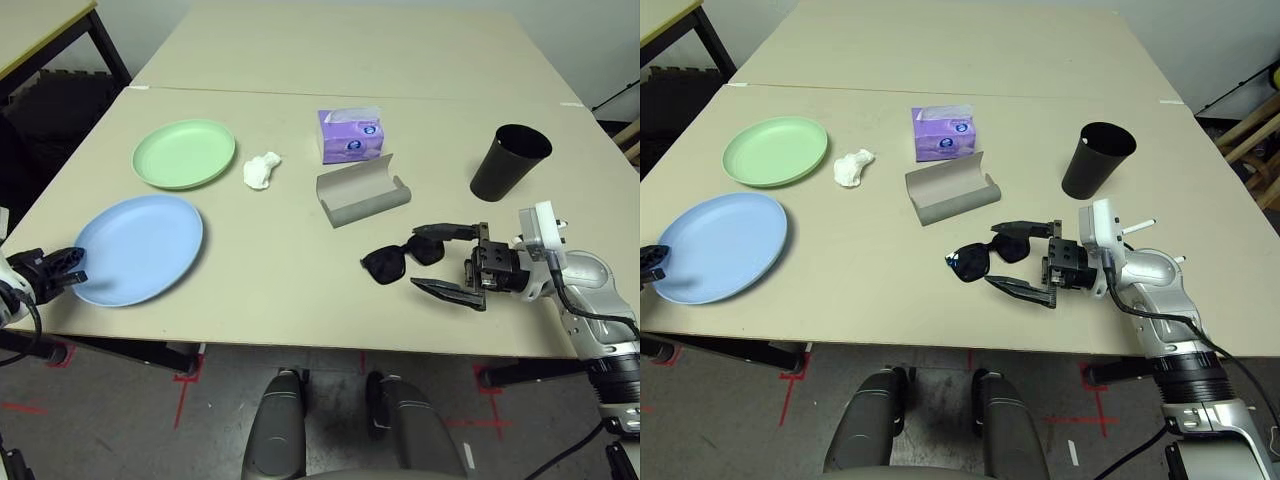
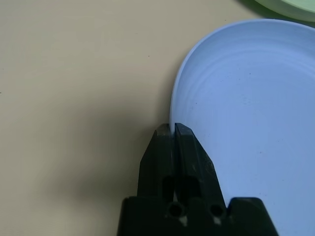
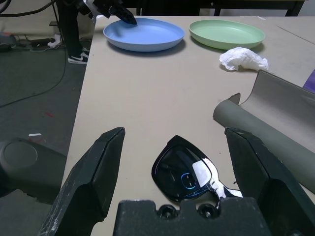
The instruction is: Organize and tidy the items on the table.
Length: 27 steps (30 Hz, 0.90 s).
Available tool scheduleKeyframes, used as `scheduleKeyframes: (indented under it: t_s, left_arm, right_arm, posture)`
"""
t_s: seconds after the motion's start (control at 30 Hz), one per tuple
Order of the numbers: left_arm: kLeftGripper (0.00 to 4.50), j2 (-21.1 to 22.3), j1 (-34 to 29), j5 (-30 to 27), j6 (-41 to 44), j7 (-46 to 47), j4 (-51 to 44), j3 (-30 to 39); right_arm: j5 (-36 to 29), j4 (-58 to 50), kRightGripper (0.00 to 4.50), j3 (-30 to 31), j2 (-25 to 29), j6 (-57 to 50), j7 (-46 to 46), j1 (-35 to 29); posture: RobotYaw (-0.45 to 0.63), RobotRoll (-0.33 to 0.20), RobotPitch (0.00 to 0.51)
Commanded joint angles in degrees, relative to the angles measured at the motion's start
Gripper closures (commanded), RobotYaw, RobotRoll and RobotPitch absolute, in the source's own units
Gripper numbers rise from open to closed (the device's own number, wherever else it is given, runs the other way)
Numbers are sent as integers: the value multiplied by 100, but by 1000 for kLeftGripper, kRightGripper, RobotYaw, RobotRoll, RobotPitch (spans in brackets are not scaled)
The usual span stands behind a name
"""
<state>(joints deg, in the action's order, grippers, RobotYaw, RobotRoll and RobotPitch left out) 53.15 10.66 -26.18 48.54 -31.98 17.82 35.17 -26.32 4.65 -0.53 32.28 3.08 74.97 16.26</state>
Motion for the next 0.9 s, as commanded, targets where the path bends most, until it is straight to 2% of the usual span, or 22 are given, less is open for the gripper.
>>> scheduleKeyframes:
  t_s: [0.03, 0.47, 0.63, 0.9]
  left_arm:
    - [4477, 7, -120, 4, 169, 6, 10, 0]
    - [4477, 101, 120, -348, 590, -33, 62, 335]
    - [4477, 146, 228, -476, 738, -7, -195, 486]
    - [4477, 183, 562, -543, 886, -23, -438, 362]
  right_arm:
    - [4, -70, 0, 50, 12, -26, 10, -29]
    - [47, -25, 0, 63, 15, -10, -2, -9]
    - [64, 20, 0, 61, 19, 13, 8, -7]
    - [104, 73, 0, 83, -31, 57, 16, 29]
  posture:
    - [184, 0, 158]
    - [182, 0, 157]
    - [188, 0, 159]
    - [188, 0, 158]
